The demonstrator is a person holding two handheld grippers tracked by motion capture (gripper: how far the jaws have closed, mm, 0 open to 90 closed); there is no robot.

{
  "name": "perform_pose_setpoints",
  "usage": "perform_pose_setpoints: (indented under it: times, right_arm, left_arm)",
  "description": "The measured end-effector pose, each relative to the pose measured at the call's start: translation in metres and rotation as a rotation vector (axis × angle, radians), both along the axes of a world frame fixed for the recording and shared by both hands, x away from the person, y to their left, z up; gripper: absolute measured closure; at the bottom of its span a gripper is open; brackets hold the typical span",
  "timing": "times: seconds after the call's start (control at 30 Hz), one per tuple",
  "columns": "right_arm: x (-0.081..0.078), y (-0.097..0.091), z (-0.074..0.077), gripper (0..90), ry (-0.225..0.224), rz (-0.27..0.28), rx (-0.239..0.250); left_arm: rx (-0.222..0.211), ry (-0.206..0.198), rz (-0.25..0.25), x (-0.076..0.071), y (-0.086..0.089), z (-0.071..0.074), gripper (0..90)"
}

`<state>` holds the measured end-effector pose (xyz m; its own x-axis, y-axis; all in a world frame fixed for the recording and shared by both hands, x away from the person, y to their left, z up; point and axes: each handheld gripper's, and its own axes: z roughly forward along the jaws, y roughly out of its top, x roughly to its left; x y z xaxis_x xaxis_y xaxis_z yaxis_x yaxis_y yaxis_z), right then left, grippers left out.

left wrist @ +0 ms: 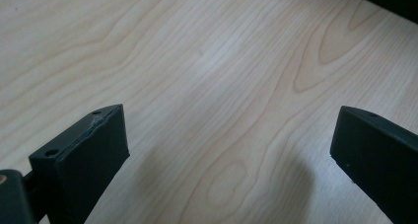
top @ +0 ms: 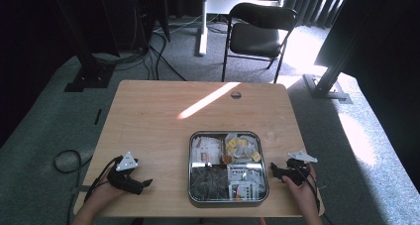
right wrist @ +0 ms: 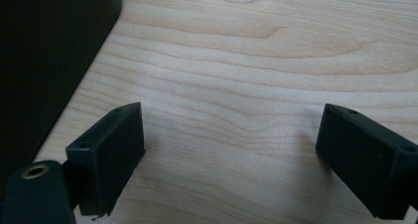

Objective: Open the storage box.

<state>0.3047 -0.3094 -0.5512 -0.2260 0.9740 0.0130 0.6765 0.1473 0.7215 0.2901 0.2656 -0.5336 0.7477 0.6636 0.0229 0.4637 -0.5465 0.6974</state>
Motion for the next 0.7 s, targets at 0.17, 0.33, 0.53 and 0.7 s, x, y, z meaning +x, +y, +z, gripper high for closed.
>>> perform_pose_setpoints:
  times: [0.17,0.33,0.53,0.7]
  right_arm:
    - [0.000,0.000,0.000,10.5,0.000,0.000,0.000]
    - [0.000,0.000,0.000,10.5,0.000,0.000,0.000]
    - [0.000,0.000,0.000,10.5,0.000,0.000,0.000]
    - [0.000,0.000,0.000,10.5,0.000,0.000,0.000]
  left_arm:
    - [-0.017,-0.019,-0.019,0.002,-0.009,0.008,1.2]
    - [-0.016,-0.021,-0.067,0.003,-0.023,0.018,1.2]
    - [-0.019,-0.015,-0.096,0.006,-0.033,0.024,1.2]
    - [-0.010,-0.019,-0.130,0.007,-0.044,0.029,1.2]
